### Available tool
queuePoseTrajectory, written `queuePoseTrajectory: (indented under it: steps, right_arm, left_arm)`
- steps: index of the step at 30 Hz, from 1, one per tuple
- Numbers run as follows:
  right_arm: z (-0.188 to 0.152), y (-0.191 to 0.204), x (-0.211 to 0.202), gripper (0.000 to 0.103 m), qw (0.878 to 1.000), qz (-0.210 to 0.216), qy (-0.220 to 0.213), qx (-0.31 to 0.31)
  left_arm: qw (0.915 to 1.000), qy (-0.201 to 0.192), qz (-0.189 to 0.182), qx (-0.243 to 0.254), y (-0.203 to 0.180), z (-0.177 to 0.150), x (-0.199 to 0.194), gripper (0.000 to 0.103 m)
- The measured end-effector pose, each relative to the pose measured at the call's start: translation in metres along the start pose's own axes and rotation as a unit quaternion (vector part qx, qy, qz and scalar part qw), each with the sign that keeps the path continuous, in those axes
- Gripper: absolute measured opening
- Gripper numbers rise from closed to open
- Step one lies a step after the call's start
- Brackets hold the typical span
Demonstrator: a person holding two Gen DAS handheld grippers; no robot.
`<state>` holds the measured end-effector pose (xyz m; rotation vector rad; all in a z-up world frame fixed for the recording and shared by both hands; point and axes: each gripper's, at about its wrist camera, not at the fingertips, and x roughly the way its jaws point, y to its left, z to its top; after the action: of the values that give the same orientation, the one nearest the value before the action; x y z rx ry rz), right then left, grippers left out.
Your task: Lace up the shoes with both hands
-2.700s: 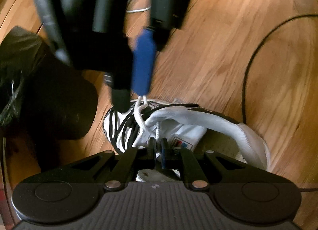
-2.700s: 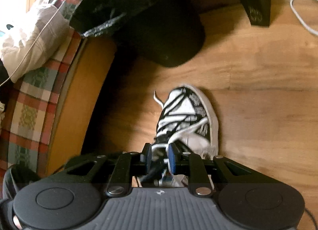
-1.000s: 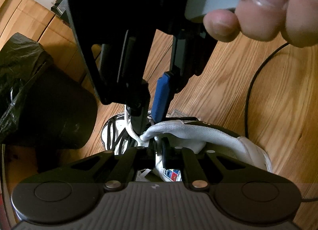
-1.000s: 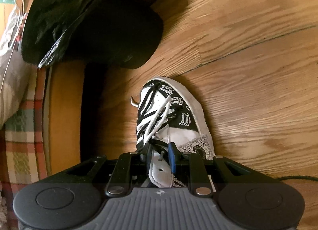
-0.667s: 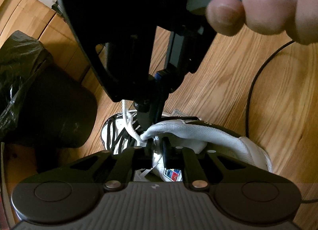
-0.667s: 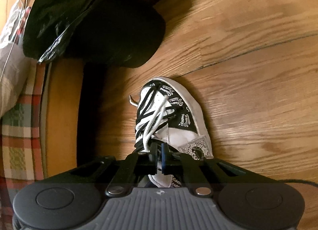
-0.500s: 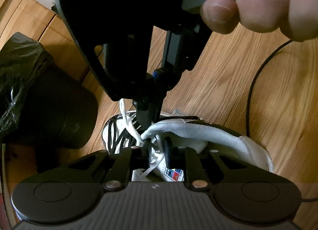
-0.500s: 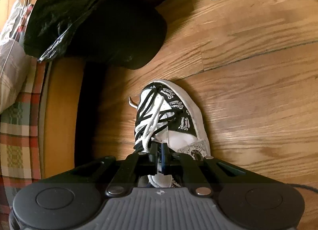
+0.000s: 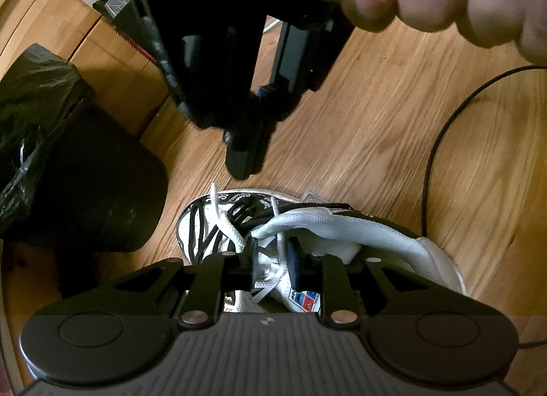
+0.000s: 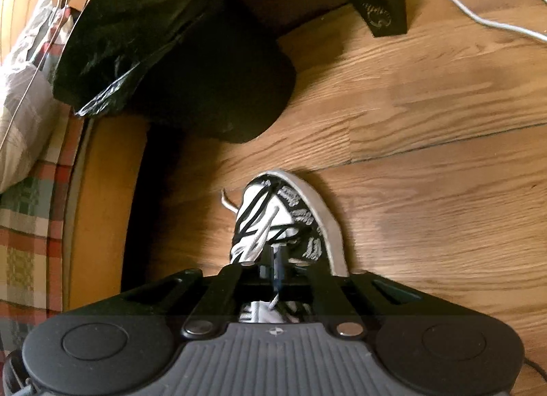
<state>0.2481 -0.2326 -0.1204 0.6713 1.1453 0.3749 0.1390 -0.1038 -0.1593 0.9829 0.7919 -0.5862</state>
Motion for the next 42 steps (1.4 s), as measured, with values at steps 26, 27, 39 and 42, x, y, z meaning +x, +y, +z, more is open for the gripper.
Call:
queuePoseTrajectory:
  steps: [26,27,39,42]
  right_arm:
    - [-0.017,0.01,0.006,0.003,1.0,-0.014,0.015,-0.017]
    - [-0.017,0.01,0.006,0.003,1.0,-0.015,0.013,-0.02]
    - [-0.016,0.017,0.004,0.003,0.998,-0.033,0.0,-0.051]
    - [-0.016,0.018,0.003,0.003,0.998,-0.038,-0.004,-0.053]
  left_arm:
    - [0.9996,0.005,0.001,0.027,0.006,0.001,-0.015,0.054]
    - [0.9997,0.004,0.004,0.024,0.01,0.0,-0.019,0.053]
    - [0.9942,0.048,0.011,0.096,0.005,-0.01,-0.019,0.053]
    - [0.9943,0.051,0.009,0.093,0.001,-0.008,-0.015,0.053]
